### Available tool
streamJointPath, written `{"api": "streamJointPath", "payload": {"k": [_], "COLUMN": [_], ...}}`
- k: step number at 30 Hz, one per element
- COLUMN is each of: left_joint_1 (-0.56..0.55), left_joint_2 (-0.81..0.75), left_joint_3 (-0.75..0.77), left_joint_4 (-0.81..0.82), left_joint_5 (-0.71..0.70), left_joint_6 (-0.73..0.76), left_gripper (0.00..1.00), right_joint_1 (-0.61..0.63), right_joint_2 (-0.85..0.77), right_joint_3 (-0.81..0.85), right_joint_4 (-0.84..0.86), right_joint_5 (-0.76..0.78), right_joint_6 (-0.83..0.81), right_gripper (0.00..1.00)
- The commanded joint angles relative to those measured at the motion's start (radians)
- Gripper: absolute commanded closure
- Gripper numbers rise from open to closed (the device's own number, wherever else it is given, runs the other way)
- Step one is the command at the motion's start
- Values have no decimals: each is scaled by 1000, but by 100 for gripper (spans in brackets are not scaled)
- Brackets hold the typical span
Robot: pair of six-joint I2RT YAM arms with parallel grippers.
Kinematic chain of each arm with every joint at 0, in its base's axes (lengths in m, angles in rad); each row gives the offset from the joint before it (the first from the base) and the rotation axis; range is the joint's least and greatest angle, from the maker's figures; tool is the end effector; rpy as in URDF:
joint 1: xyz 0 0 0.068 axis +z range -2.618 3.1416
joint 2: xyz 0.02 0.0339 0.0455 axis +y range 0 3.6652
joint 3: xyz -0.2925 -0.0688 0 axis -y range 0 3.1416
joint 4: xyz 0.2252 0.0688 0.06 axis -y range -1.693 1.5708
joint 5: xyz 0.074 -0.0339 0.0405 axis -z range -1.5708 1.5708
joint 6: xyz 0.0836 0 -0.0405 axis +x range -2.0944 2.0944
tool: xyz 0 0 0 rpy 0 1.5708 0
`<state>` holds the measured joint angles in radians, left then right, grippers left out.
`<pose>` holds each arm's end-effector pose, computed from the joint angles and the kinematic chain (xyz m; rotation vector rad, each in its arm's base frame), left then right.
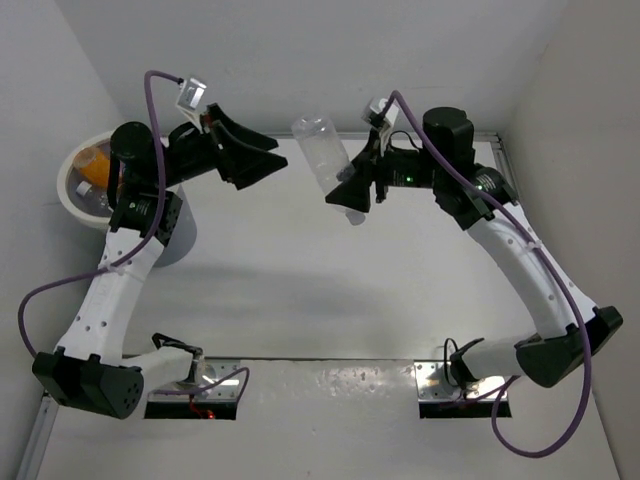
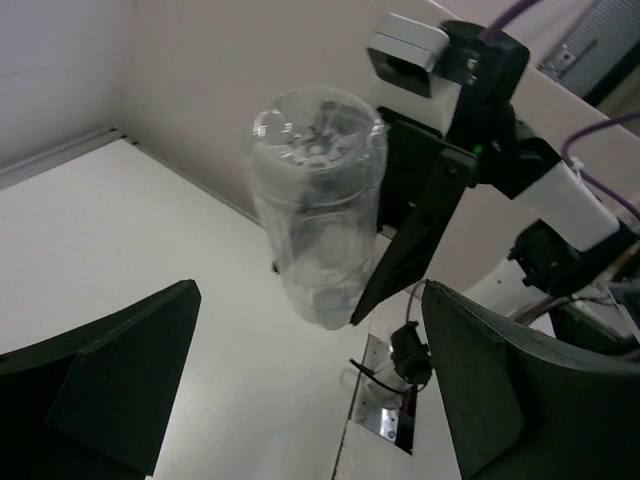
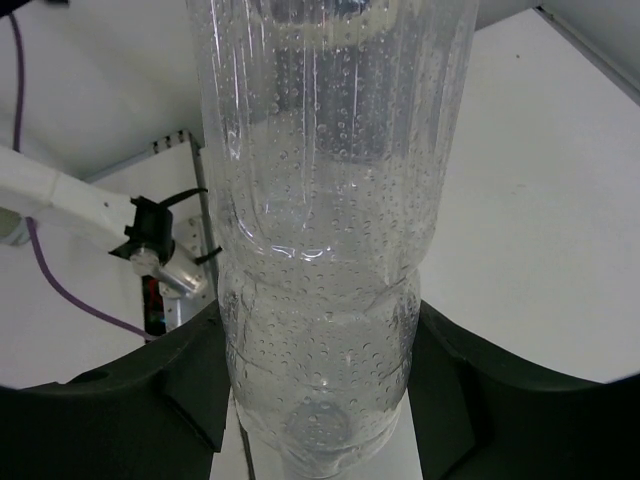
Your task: Put the plastic bottles in the bin
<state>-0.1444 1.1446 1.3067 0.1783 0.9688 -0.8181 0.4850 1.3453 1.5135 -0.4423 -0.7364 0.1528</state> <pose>0.2138 -0.1007 0.5159 0.4566 1.4594 -1.3754 0.2370 0.1883 0.4587 -0.8359 1.7284 1.1128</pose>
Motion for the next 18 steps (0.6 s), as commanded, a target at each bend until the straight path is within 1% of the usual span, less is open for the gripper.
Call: {"api": "streamJointPath", "payload": {"k": [1,5,6,10,12,14,16,17,18], "left_joint_1": [-75,-119,-129,-129,-138,-147,-147,-147,-147], "left_joint_2": [9,18,18,27,27,36,37,37,37], "left_joint_3": [75,75,84,94,94,115,124,124,134], "left_joint_4": [-3,-3,-3,-19,-19,-48,-78,-91,-103], "left_joint_5": [-7,-18,-27,-50,-61,-61,-61,-61,-52], "left_joint_6": [34,43,68,102,102,135,164,178,191], "left_gripper": [0,0,0,0,0,2,8,15,31], "right_joint_1": [53,99,105,150,156,159,164,161,161], "right_joint_2": [31,40,38,40,43,45,48,49,51], "right_joint_3": [69,99,103,112,111,109,114,113,113], "right_joint_4": [39,-15,-35,-65,-70,-73,-72,-70,-73], "right_joint_5": [-26,-26,-26,-14,-9,-6,-1,-1,2], "right_joint_6": [42,-8,-25,-68,-70,-73,-76,-76,-76], "right_gripper": [100,100,100,100,100,100,100,100,100]}}
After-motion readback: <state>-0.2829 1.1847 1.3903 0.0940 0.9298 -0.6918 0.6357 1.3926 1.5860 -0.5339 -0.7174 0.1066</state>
